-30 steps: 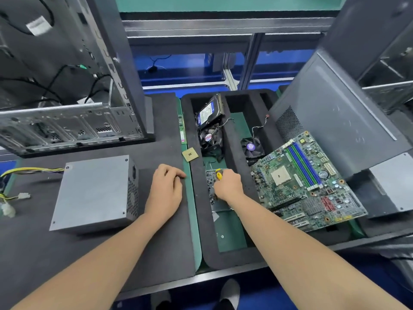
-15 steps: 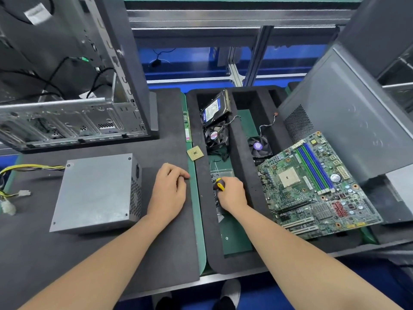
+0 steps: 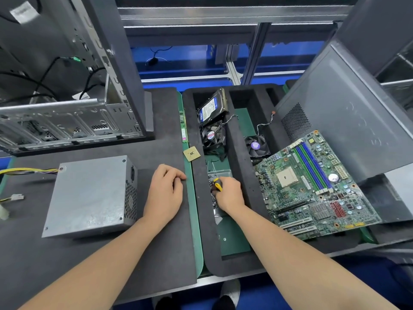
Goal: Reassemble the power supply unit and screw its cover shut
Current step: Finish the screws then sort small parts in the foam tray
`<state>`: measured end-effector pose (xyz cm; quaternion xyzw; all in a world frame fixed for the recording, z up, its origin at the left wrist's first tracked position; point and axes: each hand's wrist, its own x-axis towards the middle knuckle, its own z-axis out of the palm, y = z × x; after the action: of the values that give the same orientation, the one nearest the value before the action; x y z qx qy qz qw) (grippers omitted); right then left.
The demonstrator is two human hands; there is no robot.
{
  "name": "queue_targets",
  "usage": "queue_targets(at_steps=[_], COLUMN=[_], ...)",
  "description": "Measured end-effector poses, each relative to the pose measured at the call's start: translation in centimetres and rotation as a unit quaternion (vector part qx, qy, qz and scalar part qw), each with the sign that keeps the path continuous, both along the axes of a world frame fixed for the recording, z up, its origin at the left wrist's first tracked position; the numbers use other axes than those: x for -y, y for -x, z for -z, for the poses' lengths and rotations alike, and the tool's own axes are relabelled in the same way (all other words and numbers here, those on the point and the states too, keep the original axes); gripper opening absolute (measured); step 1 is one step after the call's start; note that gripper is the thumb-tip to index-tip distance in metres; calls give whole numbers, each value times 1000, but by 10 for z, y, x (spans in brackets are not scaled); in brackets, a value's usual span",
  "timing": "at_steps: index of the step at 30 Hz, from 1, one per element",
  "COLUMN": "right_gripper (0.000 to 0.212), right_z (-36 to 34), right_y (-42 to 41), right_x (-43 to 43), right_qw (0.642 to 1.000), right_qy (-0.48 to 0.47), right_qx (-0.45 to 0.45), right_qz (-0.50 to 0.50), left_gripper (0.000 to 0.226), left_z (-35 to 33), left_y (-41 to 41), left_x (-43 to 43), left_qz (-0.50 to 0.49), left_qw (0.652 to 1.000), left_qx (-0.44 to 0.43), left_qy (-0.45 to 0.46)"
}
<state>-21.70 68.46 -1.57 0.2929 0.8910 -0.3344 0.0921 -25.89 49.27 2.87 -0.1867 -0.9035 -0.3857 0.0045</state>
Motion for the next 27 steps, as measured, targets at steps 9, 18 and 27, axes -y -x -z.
queue_targets(at_steps=[9,18,27], right_gripper=[14,10,9], right_z=[-2,0,0], right_y=[3,-1,-2], right_x=[1,-3,-4], right_qw=[999,999,999], right_qy=[23,45,50], right_qx=[-16,1,-4], right_qz=[45,23,-7], left_gripper=[24,24,25], left_z=[-1,0,2], left_y=[-1,0,1], left_x=[0,0,0], left_qz=[1,-2,0], left_qw=[1000,1000,1000], left_qx=[-1,5,-1], left_qy=[-7,-6,-4])
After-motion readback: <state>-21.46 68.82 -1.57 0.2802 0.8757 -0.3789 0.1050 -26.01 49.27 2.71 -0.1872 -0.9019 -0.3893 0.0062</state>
